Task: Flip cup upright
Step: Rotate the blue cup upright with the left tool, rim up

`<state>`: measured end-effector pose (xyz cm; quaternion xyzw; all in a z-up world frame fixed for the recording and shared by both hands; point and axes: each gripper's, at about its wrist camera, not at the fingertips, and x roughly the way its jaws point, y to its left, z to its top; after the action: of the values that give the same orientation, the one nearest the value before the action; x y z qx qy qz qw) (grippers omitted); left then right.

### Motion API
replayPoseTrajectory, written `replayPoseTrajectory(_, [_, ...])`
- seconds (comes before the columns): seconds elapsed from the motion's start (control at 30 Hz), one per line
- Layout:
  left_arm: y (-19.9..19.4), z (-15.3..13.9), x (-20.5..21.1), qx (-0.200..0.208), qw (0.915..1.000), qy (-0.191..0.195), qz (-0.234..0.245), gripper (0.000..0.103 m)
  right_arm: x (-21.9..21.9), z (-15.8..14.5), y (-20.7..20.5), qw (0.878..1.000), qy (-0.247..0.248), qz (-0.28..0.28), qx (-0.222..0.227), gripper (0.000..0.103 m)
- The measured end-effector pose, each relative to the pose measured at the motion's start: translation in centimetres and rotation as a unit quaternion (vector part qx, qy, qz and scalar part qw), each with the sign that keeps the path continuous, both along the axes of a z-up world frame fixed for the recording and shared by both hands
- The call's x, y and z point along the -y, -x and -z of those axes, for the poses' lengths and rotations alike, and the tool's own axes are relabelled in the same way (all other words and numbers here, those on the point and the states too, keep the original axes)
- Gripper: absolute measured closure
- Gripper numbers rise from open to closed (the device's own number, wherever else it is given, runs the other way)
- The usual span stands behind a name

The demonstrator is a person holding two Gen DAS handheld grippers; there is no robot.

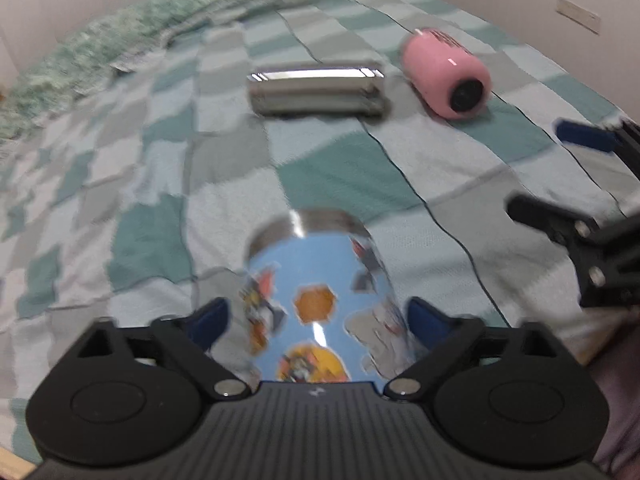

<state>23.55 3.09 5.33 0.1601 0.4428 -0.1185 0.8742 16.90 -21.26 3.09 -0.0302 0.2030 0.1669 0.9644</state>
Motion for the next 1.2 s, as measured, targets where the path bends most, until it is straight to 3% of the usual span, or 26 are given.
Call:
replayPoseTrajectory(0.3, [-2.8,0.1,0.0,-0.019,0.9961,0.038,-0.077,0.001,0.5,0.4,0.8,1.000,-0.004,-0.005,0.007,0.001])
replayPoseTrajectory(0.43, [-2.8,0.5,0.4,-0.025,0.9953,0.039,-0.085,0.018,0.5,0.4,1.3,1.000,0.003,-0.022,0.010,0.001])
replayPoseTrajectory(0.47, [-2.6,0.5,0.5,-0.024,0.9950,0.041,-0.088,0.018,0.5,0.4,1.3,1.000,0.005,-0.022,0.010,0.001])
replayPoseTrajectory(0.6, [-1.6,0.6,0.9,0.002,0.9960,0.034,-0.082,0.019,0.6,0.5,1.2,0.999,0.008,-0.031,0.001,0.001])
replayPoseTrajectory(0.83, [1.7,-0.6,0.3,0.068,0.9929,0.059,-0.077,0.019,0.5,0.3,2.0,0.999,0.011,-0.035,-0.004,0.001])
replayPoseTrajectory(1.03, [4.9,-3.1,-0.8,0.141,0.9831,0.097,-0.063,0.020,0.1,-0.4,3.5,0.999,0.013,-0.032,0.008,0.001])
replayPoseTrajectory(1.2, [4.8,-3.8,-1.7,0.188,0.9718,0.124,-0.069,0.020,-0.3,-0.6,4.8,0.999,0.018,-0.026,0.017,0.001])
